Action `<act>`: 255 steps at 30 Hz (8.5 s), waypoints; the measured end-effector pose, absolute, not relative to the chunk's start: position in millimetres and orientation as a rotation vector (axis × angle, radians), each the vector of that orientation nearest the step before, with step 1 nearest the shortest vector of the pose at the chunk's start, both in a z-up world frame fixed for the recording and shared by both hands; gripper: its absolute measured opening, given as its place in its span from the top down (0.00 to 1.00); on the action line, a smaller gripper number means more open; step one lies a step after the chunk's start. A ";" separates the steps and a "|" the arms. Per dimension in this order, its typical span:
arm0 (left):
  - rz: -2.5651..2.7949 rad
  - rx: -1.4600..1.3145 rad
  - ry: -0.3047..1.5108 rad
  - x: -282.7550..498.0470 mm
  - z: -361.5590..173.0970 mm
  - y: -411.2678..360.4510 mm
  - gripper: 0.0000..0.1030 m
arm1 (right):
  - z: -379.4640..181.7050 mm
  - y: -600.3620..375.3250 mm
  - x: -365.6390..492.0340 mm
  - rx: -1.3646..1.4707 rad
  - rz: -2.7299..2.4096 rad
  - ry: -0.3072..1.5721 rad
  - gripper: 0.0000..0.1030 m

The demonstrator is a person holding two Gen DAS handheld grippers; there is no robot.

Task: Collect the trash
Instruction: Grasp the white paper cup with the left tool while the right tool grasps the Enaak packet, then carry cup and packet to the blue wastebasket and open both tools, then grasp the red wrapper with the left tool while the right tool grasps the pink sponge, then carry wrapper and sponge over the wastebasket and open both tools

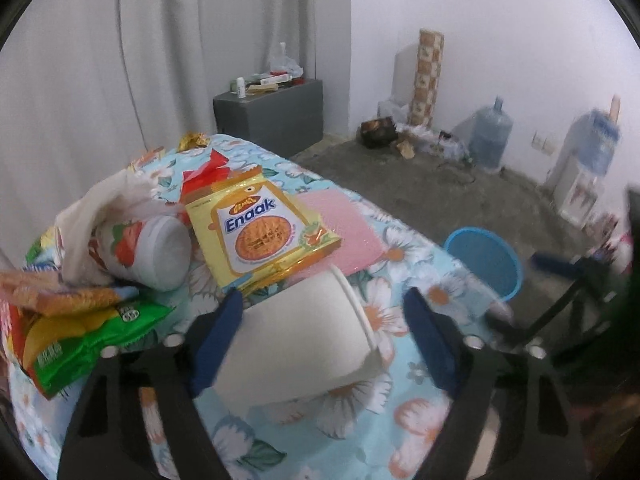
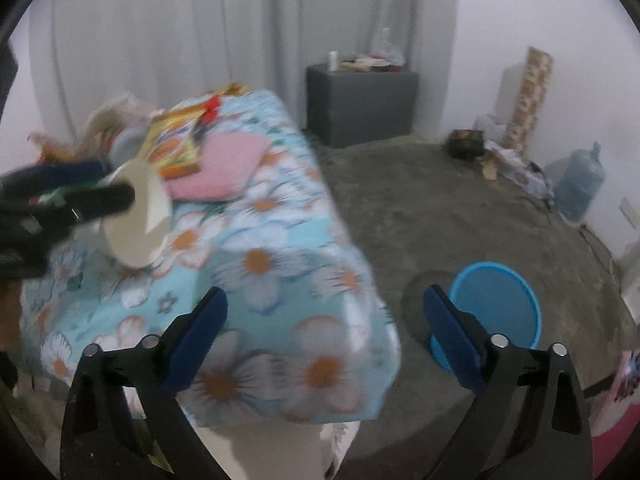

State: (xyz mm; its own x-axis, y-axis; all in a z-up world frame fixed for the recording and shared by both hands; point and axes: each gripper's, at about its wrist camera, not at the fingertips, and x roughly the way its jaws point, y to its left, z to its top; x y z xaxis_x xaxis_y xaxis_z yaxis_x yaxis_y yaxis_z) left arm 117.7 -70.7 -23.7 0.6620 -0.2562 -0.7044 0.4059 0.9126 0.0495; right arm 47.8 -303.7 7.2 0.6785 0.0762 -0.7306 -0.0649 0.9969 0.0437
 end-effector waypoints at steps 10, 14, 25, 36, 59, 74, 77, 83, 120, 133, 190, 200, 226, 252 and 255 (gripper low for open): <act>-0.333 0.124 0.796 105.0 -16.2 -33.0 0.61 | 33.5 -303.1 84.3 0.221 0.246 0.781 0.28; -0.332 0.032 0.823 95.0 -11.3 -10.5 0.71 | 39.1 -291.1 111.0 0.328 0.368 0.805 0.35; -0.328 -0.104 0.826 83.4 -9.3 29.6 0.85 | 27.7 -229.4 203.4 0.373 0.572 0.925 0.48; -0.319 -0.148 0.823 81.9 -14.5 45.3 0.88 | 5.6 -192.1 264.2 0.338 0.694 1.067 0.50; -0.379 -0.138 0.767 70.9 11.6 30.7 0.97 | 79.2 -257.6 199.2 0.433 0.679 0.889 1.00; -0.665 -0.045 0.789 116.1 40.7 -84.3 0.97 | 108.4 -393.9 139.7 0.457 0.385 0.748 1.00; -0.742 -0.011 0.834 138.0 37.3 -132.1 0.97 | 101.0 -429.2 132.2 0.467 0.280 0.743 1.00; -0.882 0.096 0.952 174.2 13.4 -240.8 0.97 | 71.7 -482.4 126.9 0.433 0.041 0.762 1.00; -1.005 0.286 0.963 195.4 -52.7 -424.9 0.24 | 2.9 -564.7 120.4 0.338 -0.434 0.732 0.13; -0.853 0.083 0.815 154.0 27.8 -252.4 0.13 | 99.9 -495.3 49.8 0.203 -0.431 0.390 0.08; -0.116 0.208 1.414 395.6 -42.0 -49.7 0.43 | -11.6 -282.6 219.1 0.705 0.589 1.122 0.43; -0.113 0.199 1.438 405.6 -64.4 -47.0 0.63 | -20.2 -265.0 230.2 0.679 0.616 1.160 0.49; -0.214 0.205 1.264 372.8 -1.0 -57.9 0.96 | 7.1 -283.0 209.3 0.696 0.623 1.076 0.72; -0.442 0.279 0.853 207.6 104.1 -111.0 0.96 | 50.1 -340.8 135.3 0.725 0.468 0.915 0.73; -0.461 0.244 0.809 184.6 101.2 -114.5 0.96 | 50.8 -350.1 124.4 0.737 0.435 0.896 0.73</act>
